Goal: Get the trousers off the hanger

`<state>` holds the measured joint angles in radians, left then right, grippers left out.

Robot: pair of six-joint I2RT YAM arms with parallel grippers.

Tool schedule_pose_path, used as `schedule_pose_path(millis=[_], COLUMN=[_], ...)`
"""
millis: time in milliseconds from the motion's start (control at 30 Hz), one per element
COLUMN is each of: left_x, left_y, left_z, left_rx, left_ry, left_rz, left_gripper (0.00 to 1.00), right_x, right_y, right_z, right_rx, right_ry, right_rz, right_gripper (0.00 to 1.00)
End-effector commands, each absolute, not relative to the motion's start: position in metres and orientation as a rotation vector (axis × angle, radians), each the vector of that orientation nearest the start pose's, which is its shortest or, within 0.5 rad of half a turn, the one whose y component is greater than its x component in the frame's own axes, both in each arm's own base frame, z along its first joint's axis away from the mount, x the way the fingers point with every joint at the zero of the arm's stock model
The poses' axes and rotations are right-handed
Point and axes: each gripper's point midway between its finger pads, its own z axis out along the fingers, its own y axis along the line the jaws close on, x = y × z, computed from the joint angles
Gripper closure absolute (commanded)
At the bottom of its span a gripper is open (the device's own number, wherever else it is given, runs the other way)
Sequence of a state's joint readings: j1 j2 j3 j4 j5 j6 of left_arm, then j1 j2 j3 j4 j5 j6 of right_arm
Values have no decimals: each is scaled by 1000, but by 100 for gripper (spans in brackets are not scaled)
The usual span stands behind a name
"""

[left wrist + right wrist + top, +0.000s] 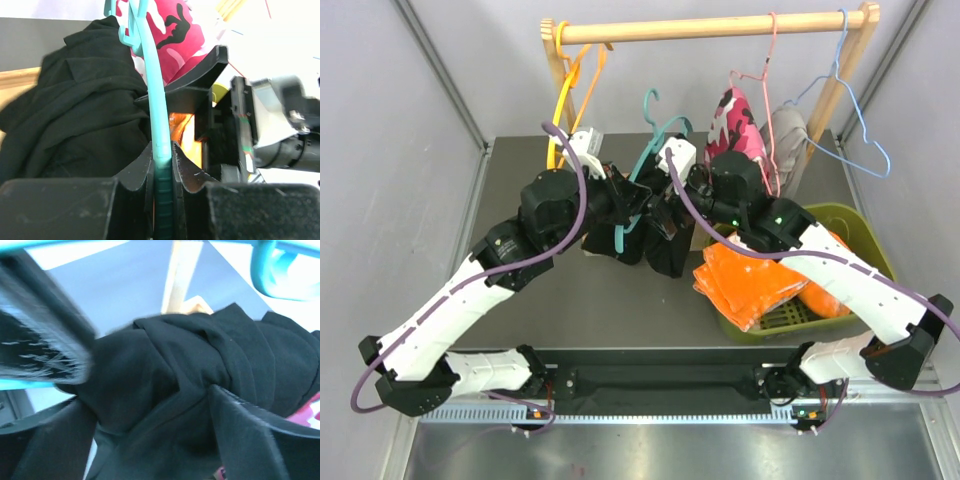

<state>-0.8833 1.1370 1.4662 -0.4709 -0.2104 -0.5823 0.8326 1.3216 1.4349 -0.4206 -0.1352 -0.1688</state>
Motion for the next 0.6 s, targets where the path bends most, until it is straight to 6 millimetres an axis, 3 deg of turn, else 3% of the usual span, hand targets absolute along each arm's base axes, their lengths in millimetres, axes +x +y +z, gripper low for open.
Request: schedule_pose_path(millis=[0, 67, 100, 267, 333, 433, 567], left_x=[223, 220, 220, 216, 216, 219, 229], left_y=[-271, -269, -269, -260, -255, -248, -241], left_z=[511, 511, 510, 508, 504, 491, 456], left_rx=[85, 89, 92, 94, 89, 79, 71], left_ry=[1525, 1527, 1530, 1536, 1549, 1577, 1644], left_rz=[-1116, -1121, -1119, -1095, -1069, -1011, -898], left_gripper=[100, 100, 100, 100, 100, 100, 100], right_x=[285, 285, 287, 281, 274, 259, 242], right_y=[314, 316, 315, 312, 308, 300, 290], right_z=[353, 352, 353, 363, 363, 392, 427], right_rx=[-927, -955, -959, -1063, -1124, -1214, -1289], right_ry=[1600, 1594, 1592, 1539, 1533, 1422, 1295], right_rz=[511, 521, 518, 523, 532, 537, 516], right_gripper=[25, 37, 48, 79, 96, 100, 100])
